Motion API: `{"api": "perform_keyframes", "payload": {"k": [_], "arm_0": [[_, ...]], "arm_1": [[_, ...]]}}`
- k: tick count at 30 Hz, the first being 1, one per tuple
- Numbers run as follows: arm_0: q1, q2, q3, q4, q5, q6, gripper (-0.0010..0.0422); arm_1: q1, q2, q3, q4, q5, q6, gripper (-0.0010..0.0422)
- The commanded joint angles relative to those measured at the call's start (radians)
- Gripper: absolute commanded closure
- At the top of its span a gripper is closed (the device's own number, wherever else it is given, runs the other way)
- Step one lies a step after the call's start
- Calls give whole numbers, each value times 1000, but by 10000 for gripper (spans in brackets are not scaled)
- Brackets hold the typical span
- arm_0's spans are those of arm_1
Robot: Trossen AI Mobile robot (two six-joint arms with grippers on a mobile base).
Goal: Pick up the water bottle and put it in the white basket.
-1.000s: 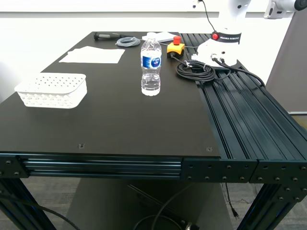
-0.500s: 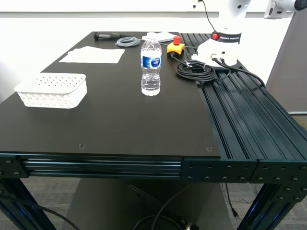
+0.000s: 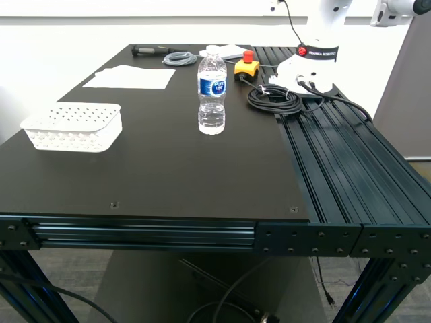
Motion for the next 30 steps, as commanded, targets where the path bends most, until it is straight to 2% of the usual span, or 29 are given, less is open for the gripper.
{"api": "perform_keyframes", "payload": {"k": [1,6,11,14,20,22,24,30], "arm_0": [[0,0,2,2,0,0,412],[-1,0,2,3,0,0,412],[0,0,2,2,0,0,412],[0,0,2,2,0,0,412],[0,0,2,2,0,0,412],[0,0,2,3,0,0,412],[0,0,2,3,0,0,412],[0,0,2,2,0,0,412]], "arm_1": [[-72,122,150,-126,6,66,413],[-177,296,366,-250,6,159,412],[-217,393,537,-351,7,181,396],[-227,404,563,-354,6,197,339],[-246,404,537,-356,11,211,156],[-258,404,521,-354,10,237,130],[-269,404,508,-351,-15,258,134],[-273,404,462,-325,-28,276,203]]}}
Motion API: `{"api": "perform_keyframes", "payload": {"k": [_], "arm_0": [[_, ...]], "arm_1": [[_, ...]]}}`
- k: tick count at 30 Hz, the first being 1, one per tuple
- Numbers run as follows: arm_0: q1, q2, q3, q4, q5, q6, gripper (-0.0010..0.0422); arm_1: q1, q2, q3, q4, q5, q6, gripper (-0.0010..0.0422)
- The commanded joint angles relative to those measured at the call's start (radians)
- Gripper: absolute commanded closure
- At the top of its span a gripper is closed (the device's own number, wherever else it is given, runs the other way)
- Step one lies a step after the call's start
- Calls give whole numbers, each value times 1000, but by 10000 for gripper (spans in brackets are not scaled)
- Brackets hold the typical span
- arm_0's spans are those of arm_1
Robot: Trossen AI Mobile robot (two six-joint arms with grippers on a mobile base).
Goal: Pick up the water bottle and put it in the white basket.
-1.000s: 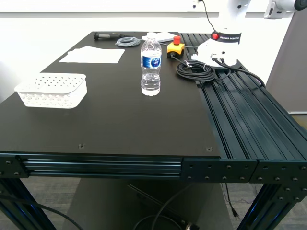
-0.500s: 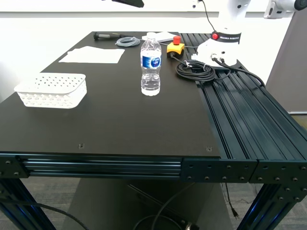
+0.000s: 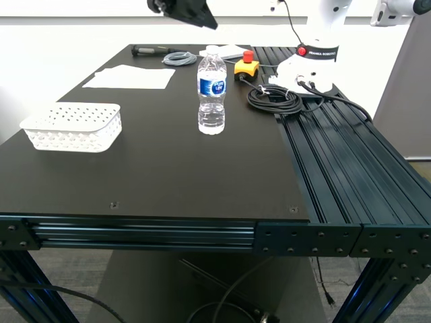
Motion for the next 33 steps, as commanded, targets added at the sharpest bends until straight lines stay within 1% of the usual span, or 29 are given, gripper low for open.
{"api": "perform_keyframes", "payload": {"k": [1,4,6,9,13,23,28,31,33], "arm_0": [[1,0,2,2,0,0,412],[1,0,2,3,1,0,412],[1,0,2,2,0,0,412],[1,0,2,3,1,0,412],[1,0,2,1,0,0,412],[1,0,2,2,0,0,412],[1,0,2,2,0,0,412],[1,0,2,3,0,0,412],[1,0,2,2,0,0,412]], "arm_1": [[0,1,-18,8,-3,15,209],[0,1,-34,25,-28,19,201],[-1,1,-56,68,-31,18,182],[-1,1,-87,110,-31,18,139],[-1,22,-96,113,-47,18,110],[-29,132,-97,164,-22,5,108],[-36,130,-88,254,-23,5,109],[-36,131,-85,267,-47,5,125],[-35,131,-85,272,-67,5,155]]}}
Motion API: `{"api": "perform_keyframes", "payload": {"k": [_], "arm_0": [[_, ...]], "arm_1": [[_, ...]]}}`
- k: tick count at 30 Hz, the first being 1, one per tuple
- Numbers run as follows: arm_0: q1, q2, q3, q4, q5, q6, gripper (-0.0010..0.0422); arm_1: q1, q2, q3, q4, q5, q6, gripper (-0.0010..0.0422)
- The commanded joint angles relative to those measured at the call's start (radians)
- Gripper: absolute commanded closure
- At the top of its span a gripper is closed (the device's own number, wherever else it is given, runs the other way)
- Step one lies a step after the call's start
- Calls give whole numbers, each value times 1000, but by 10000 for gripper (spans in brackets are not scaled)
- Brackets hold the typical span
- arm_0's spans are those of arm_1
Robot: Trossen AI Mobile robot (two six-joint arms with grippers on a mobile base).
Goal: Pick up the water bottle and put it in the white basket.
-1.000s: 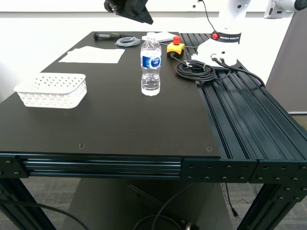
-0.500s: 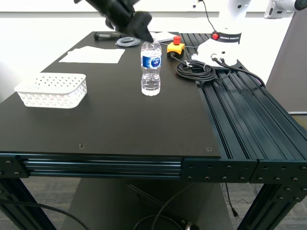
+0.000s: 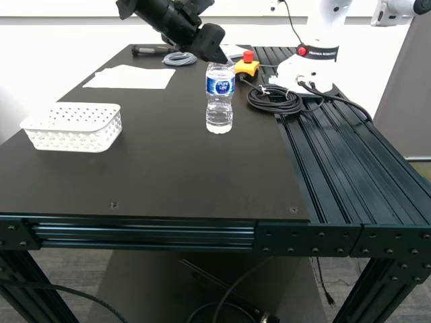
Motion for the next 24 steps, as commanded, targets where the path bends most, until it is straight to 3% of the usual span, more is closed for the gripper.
{"api": "perform_keyframes", "payload": {"k": [1,9,18,24], "arm_0": [[0,0,2,4,0,0,412],[0,0,2,4,0,0,412],[0,0,2,4,0,0,412],[0,0,2,4,0,0,412]], "arm_1": [[0,1,0,8,-16,4,177],[0,1,0,63,7,-9,418],[0,1,-1,49,1,-13,358],[0,1,-1,38,-8,-10,192]]}}
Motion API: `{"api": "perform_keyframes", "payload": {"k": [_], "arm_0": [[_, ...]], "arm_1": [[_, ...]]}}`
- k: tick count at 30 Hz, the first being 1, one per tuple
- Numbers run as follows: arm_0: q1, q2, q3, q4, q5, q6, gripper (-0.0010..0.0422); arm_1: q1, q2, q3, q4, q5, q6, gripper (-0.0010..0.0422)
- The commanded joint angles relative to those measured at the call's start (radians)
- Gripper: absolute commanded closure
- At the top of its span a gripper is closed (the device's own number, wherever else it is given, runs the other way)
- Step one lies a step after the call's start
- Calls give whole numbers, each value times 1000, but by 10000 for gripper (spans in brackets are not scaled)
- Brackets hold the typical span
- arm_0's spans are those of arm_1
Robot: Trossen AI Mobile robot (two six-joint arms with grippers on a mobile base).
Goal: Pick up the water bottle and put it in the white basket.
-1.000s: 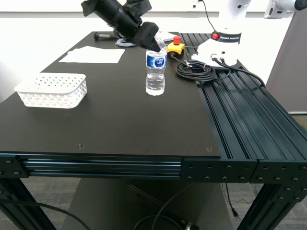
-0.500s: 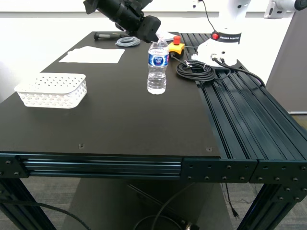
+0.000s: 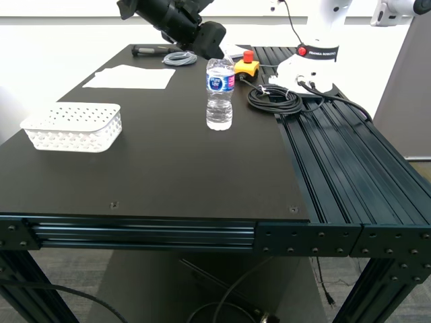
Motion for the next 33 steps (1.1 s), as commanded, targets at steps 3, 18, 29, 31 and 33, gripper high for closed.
{"api": "perform_keyframes", "payload": {"k": [3,18,29,31,33], "arm_0": [[0,0,2,4,0,0,412],[0,0,2,4,0,0,412],[0,0,2,0,0,0,412],[0,0,2,-3,0,0,412],[0,0,2,-3,0,0,412]], "arm_1": [[1,0,0,-4,-32,6,98],[0,104,6,120,-102,12,173],[0,115,80,213,-37,11,115],[0,115,80,204,-30,-1,151],[0,115,80,201,-31,-8,194]]}}
